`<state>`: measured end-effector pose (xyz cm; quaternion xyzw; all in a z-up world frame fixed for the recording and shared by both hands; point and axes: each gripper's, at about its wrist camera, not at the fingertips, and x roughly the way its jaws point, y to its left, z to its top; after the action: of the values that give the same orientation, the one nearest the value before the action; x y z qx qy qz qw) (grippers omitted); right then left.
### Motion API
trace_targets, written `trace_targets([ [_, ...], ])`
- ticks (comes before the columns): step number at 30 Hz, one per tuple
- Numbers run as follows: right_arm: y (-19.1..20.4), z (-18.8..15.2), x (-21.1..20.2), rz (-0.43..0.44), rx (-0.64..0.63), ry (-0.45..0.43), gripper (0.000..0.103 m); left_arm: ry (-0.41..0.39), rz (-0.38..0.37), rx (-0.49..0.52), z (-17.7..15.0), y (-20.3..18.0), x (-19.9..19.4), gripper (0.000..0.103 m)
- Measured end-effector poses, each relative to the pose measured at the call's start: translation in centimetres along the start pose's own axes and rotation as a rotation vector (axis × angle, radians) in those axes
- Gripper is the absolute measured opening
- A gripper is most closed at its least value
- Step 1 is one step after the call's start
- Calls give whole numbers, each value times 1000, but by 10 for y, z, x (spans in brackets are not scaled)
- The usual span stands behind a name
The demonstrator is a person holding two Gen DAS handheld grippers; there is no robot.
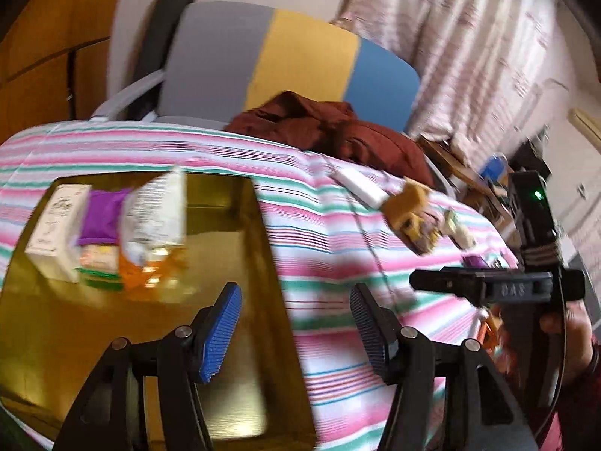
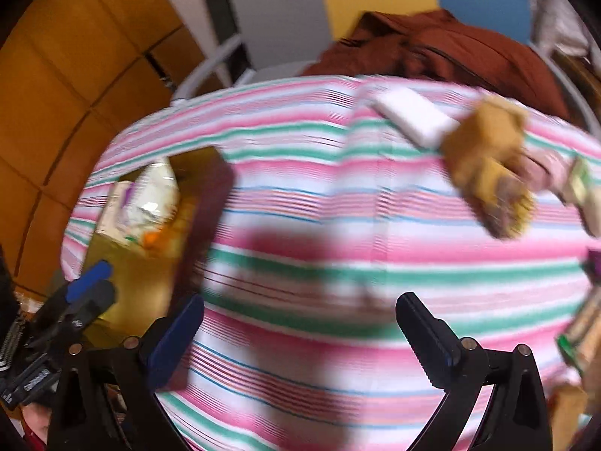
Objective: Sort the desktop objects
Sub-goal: 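Grasp the yellow knitted sock with the left tool while the right tool grasps another purple packet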
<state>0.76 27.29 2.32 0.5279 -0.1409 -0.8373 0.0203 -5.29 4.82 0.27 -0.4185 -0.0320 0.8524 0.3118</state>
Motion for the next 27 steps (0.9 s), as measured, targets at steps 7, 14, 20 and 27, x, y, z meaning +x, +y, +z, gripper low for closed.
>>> trace_targets([
  [7,-110,-6,-30,-202,208,12,103,46,-65,90,-10,-50,19,61],
  [14,-200,-3,-59,-272,346,-126,103,111,-85,116,-21,-77,41,61],
  [20,-275,2,-70,-300,577,-168,103,153,-88,120,-28,-87,57,61],
  [27,-321,4,-38,-243,663,-87,87,185,-76,137,-26,-97,76,61],
])
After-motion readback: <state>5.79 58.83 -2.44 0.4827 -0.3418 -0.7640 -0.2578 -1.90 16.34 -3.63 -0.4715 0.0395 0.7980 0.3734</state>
